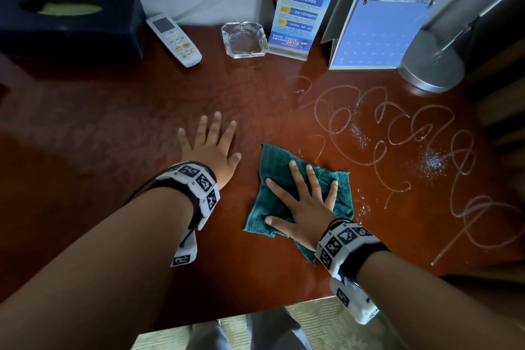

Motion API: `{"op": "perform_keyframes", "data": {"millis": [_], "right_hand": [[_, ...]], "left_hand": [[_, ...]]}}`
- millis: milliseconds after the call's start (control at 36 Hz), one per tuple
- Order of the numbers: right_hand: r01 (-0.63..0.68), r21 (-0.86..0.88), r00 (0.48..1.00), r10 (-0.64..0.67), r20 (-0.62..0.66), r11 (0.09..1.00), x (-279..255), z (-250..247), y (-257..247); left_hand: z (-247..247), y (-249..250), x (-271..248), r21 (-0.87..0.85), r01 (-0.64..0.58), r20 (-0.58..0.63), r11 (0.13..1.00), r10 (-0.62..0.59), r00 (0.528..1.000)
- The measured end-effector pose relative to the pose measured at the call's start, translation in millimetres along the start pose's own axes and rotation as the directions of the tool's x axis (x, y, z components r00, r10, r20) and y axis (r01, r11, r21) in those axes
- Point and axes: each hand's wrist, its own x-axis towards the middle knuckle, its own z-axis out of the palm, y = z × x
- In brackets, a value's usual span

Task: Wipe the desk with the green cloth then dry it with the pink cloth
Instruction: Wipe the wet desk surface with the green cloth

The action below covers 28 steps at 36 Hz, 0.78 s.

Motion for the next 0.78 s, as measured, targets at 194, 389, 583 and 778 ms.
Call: {"op": "perform_keyframes", "data": {"millis": [194,389,583,778], "right_hand": [[0.026,-0.014,1.0,-0.026,-0.017,1.0,14,-7,5],[0.024,-0.041,0.998,-0.027,-0.059,0.999,29,-15,7],[0.015,-0.009,0.997,-0.015,-0.078,1.0,45,-25,8],[-0.015,0.022,0.993,0.017,-0.118,1.0,67,-34,6]], "left_hand": [[10,11,15,-0.044,0.068,0.105,0.997,-0.064,0.992],[14,9,17,-0.032,0.069,0.106,0.997,-0.066,0.992],[12,9,18,-0.055,0.066,0.133,0.996,-0.058,0.989],[12,10,18,-0.053,0.067,0.144,0.996,-0.059,0.988]]}}
